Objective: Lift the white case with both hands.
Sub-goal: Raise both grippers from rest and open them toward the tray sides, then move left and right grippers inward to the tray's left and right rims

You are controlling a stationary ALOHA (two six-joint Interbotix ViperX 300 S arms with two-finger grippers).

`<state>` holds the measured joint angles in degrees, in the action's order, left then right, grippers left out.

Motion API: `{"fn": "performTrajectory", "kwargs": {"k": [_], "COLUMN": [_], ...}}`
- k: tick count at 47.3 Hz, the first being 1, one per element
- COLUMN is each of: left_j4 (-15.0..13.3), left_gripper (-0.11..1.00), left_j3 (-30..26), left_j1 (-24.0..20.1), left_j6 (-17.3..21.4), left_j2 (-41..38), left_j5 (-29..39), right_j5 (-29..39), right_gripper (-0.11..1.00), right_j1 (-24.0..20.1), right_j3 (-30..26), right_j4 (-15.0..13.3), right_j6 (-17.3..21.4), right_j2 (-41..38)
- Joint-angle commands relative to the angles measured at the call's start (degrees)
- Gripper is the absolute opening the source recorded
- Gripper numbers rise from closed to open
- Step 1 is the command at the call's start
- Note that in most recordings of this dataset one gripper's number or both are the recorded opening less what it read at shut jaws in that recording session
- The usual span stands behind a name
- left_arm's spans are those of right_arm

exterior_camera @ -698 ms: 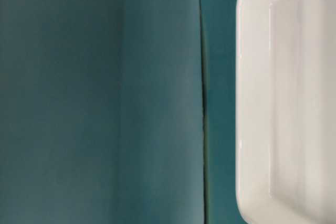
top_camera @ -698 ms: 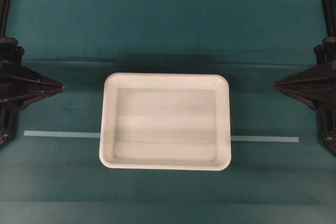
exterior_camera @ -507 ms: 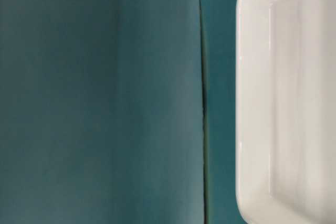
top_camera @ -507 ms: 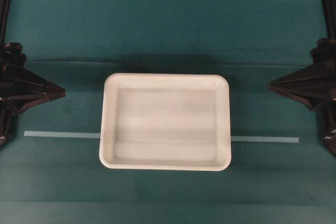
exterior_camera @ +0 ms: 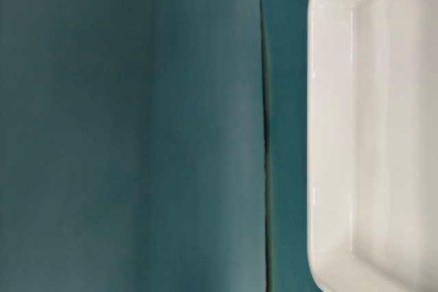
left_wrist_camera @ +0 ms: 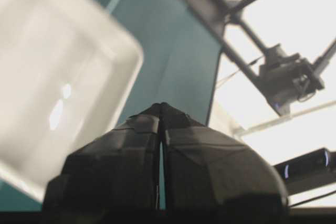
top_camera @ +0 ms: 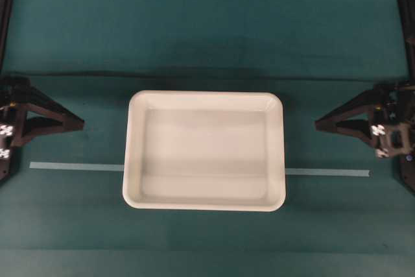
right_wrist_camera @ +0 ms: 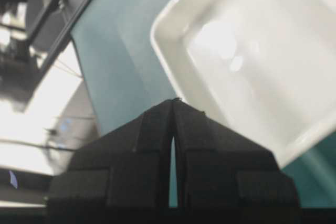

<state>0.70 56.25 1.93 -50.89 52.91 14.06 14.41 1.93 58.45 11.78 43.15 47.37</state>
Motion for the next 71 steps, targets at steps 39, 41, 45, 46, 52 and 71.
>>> {"fn": "performTrajectory", "kwargs": {"k": [39,41,45,46,52,71], "left_j4": [0.3,0.3,0.3,0.3,0.4,0.6], "left_gripper": [0.42,0.55,0.79,0.84,0.97,0.96], "left_j3": [-2.7,-2.6,-3.2,-3.3,-2.9,-1.7], "left_j1": [-1.2,-1.3,-1.3,-1.3,-1.8,-2.4], "left_j6": [-7.6,-7.7,-7.9,-7.9,-7.9,-7.9], "left_j2": [-19.4,-20.0,-21.3,-21.5,-23.5,-31.2], "left_j5": [12.0,12.0,11.9,11.8,11.6,2.9], "right_j5": [6.9,6.8,6.2,5.8,3.1,-4.1], "right_gripper": [0.12,0.2,0.38,0.44,0.77,0.93], "right_j1": [1.1,1.7,3.0,3.3,3.5,2.4], "right_j3": [-2.3,-2.3,-2.0,-1.8,-1.5,-1.9], "right_j4": [-0.3,-0.3,-0.4,-0.3,-0.4,-0.2], "right_j6": [12.7,13.0,13.6,13.7,13.9,18.7], "right_j2": [-24.0,-24.3,-25.0,-25.3,-27.2,-36.0]}}
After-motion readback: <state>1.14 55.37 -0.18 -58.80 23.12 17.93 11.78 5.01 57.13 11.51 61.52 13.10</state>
